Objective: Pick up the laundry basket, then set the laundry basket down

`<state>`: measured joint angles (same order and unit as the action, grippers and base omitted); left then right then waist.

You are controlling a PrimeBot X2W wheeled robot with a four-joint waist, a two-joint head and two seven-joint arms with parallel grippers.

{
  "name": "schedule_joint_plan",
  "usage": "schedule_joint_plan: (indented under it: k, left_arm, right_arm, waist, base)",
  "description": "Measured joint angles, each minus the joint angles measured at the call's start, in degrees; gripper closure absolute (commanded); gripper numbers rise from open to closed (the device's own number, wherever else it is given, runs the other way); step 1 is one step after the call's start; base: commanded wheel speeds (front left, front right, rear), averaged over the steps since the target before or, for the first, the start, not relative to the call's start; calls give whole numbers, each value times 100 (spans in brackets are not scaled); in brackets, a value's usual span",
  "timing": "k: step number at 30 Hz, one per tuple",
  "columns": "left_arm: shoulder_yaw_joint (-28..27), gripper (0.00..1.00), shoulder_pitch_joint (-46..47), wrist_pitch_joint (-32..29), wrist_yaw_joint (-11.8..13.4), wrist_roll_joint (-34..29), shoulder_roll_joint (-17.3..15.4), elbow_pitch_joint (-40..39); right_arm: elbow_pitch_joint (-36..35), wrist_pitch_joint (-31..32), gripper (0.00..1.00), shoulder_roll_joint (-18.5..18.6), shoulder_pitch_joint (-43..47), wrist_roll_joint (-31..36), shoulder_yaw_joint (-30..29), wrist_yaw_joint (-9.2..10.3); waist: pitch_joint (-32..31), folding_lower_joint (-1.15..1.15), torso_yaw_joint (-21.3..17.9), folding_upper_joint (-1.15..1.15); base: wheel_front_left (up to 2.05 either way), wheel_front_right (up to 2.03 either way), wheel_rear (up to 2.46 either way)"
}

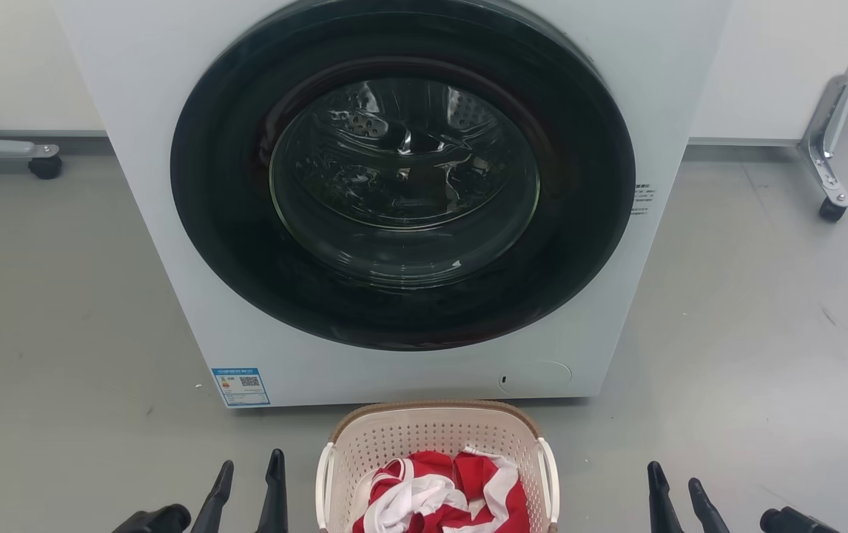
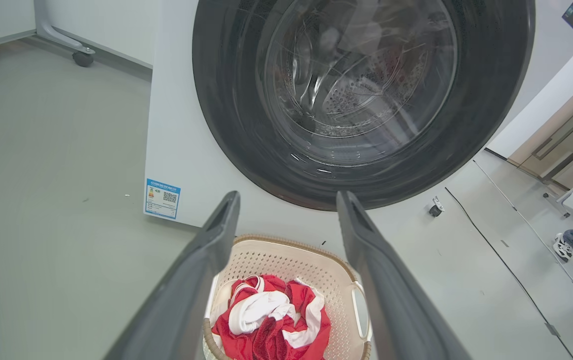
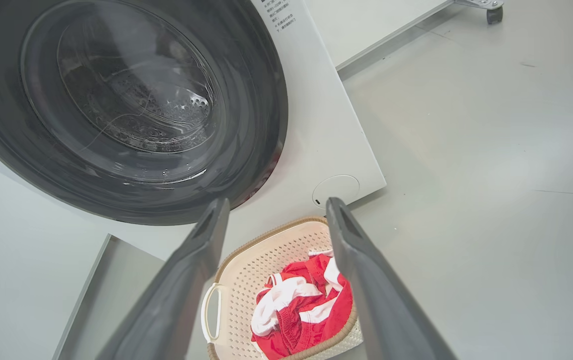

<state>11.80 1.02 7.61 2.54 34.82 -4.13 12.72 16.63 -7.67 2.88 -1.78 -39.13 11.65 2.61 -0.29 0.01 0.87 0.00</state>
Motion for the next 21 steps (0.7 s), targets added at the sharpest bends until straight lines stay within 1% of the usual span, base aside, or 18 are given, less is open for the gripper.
schedule_joint_plan:
  k: [21]
  left_arm:
    - [381,0,0,444,305,-1692,-4,-18]
  right_arm:
    - [-126,-441,0,15,10,1722,476,301]
  waist:
    - [-29,-2,29,0]
  base:
    - [0,0,0]
